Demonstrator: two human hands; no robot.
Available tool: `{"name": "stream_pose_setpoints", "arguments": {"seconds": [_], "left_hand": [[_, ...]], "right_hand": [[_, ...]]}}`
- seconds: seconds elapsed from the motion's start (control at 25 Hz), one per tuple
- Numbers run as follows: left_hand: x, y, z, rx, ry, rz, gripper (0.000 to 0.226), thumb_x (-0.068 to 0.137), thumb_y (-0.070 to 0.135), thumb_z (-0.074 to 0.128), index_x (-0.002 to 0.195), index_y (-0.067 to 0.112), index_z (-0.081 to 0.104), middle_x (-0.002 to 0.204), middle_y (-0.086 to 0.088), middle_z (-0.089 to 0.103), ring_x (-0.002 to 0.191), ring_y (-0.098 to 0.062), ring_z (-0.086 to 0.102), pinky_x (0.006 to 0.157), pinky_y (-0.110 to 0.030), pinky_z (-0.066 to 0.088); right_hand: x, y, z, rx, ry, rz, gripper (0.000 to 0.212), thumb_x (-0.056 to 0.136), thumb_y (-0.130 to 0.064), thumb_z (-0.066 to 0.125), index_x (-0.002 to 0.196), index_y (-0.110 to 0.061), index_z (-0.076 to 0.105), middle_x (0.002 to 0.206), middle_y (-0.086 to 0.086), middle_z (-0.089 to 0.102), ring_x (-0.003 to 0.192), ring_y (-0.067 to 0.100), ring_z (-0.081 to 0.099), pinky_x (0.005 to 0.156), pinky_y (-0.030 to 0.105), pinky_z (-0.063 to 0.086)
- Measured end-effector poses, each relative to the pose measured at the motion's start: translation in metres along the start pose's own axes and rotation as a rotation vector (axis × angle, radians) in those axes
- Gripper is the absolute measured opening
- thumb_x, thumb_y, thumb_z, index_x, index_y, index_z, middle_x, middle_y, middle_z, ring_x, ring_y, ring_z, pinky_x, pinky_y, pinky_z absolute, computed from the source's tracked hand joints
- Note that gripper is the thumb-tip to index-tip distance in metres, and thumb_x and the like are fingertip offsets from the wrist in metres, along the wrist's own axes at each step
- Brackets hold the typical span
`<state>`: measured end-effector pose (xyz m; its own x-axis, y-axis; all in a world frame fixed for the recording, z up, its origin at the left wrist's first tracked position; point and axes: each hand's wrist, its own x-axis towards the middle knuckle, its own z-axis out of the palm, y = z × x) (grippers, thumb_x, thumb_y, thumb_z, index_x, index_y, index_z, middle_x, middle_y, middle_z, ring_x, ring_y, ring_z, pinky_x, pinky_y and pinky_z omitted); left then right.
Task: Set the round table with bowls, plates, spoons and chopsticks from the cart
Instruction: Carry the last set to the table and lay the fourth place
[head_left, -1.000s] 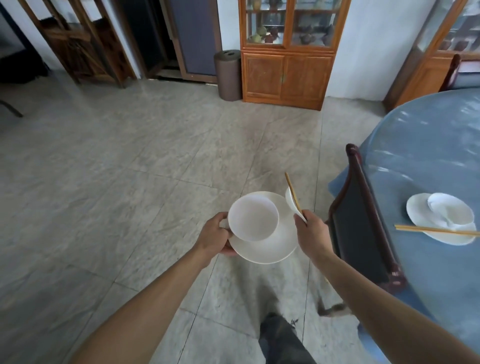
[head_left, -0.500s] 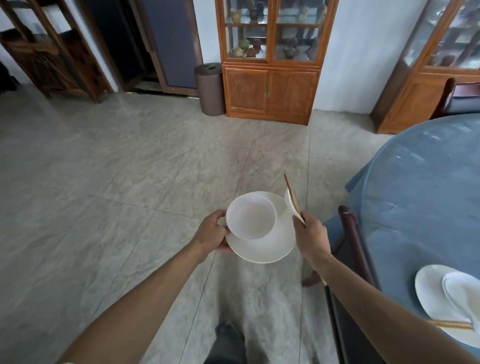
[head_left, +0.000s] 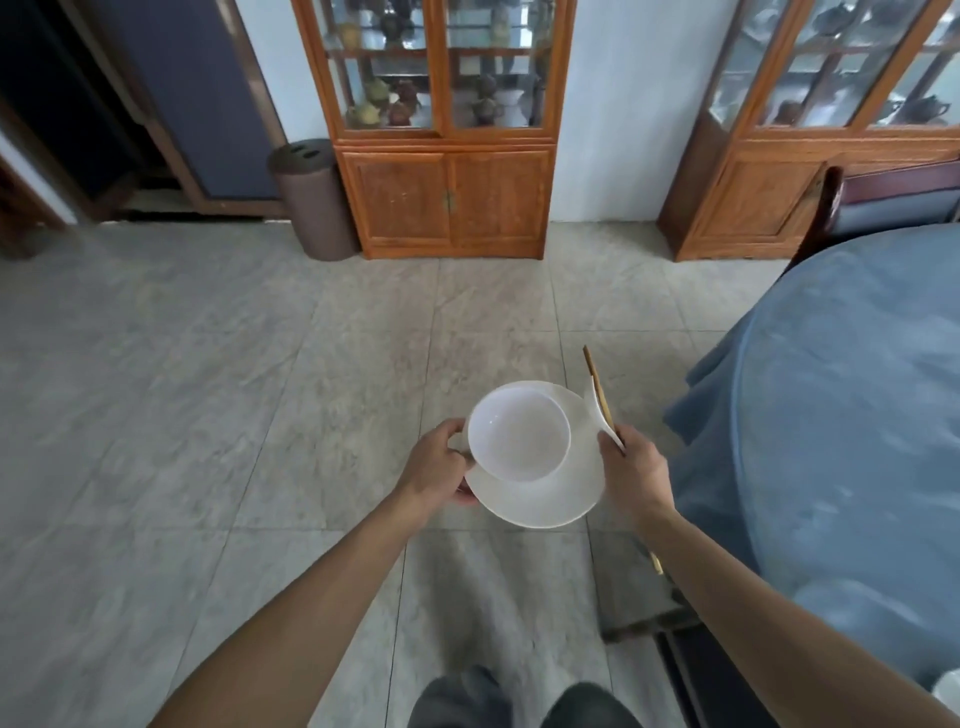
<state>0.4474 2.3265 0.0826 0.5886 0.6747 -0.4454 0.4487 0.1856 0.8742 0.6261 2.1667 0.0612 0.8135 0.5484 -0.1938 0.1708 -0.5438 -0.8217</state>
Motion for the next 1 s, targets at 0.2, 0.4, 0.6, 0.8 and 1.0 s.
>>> {"name": "stream_pose_setpoints", "arguments": {"seconds": [0.2, 0.4, 0.6, 0.8, 1.0], "left_hand": [[0.092, 0.043, -0.007, 0.016, -0.071, 0.001, 0.047, 0.086, 0.0, 0.049, 0.123, 0.027, 0.059, 0.092, -0.008, 0.073, 0.061, -0.023, 0.075, 0.051, -0.034, 0.059], [0.179, 0.085, -0.001, 0.042, -0.119, 0.007, 0.046, 0.087, -0.002, 0.048, 0.121, 0.026, 0.058, 0.093, -0.009, 0.072, 0.061, -0.02, 0.074, 0.049, -0.031, 0.058], [0.273, 0.138, 0.02, 0.077, -0.116, 0.016, 0.046, 0.087, -0.003, 0.048, 0.121, 0.026, 0.057, 0.092, -0.009, 0.071, 0.06, -0.02, 0.074, 0.05, -0.032, 0.058], [0.361, 0.196, 0.049, 0.118, -0.141, 0.023, 0.051, 0.087, -0.003, 0.047, 0.128, 0.025, 0.056, 0.098, -0.011, 0.072, 0.064, -0.022, 0.075, 0.053, -0.034, 0.059], [0.445, 0.252, 0.082, 0.142, -0.196, 0.029, 0.052, 0.087, -0.005, 0.045, 0.128, 0.026, 0.055, 0.094, -0.009, 0.072, 0.058, -0.018, 0.073, 0.05, -0.03, 0.057]], "right_hand": [[0.08, -0.026, 0.007, -0.007, 0.07, 0.063, 0.023, 0.102, -0.03, 0.04, 0.096, -0.021, 0.061, 0.081, -0.001, 0.066, 0.071, 0.018, 0.064, 0.052, 0.024, 0.05], [0.166, -0.036, 0.01, 0.01, 0.09, 0.104, 0.026, 0.101, -0.032, 0.04, 0.093, -0.02, 0.062, 0.08, 0.001, 0.067, 0.072, 0.021, 0.065, 0.06, 0.033, 0.056], [0.271, -0.046, -0.001, 0.03, 0.109, 0.108, 0.025, 0.101, -0.031, 0.04, 0.096, -0.018, 0.062, 0.077, -0.002, 0.063, 0.066, 0.014, 0.06, 0.049, 0.024, 0.044], [0.368, -0.058, -0.026, 0.053, 0.108, 0.12, 0.027, 0.101, -0.033, 0.04, 0.102, -0.018, 0.062, 0.084, 0.001, 0.065, 0.074, 0.02, 0.063, 0.063, 0.038, 0.058], [0.455, -0.064, -0.052, 0.073, 0.148, 0.139, 0.028, 0.102, -0.034, 0.04, 0.105, -0.017, 0.062, 0.087, 0.004, 0.067, 0.077, 0.023, 0.065, 0.072, 0.046, 0.06]]}}
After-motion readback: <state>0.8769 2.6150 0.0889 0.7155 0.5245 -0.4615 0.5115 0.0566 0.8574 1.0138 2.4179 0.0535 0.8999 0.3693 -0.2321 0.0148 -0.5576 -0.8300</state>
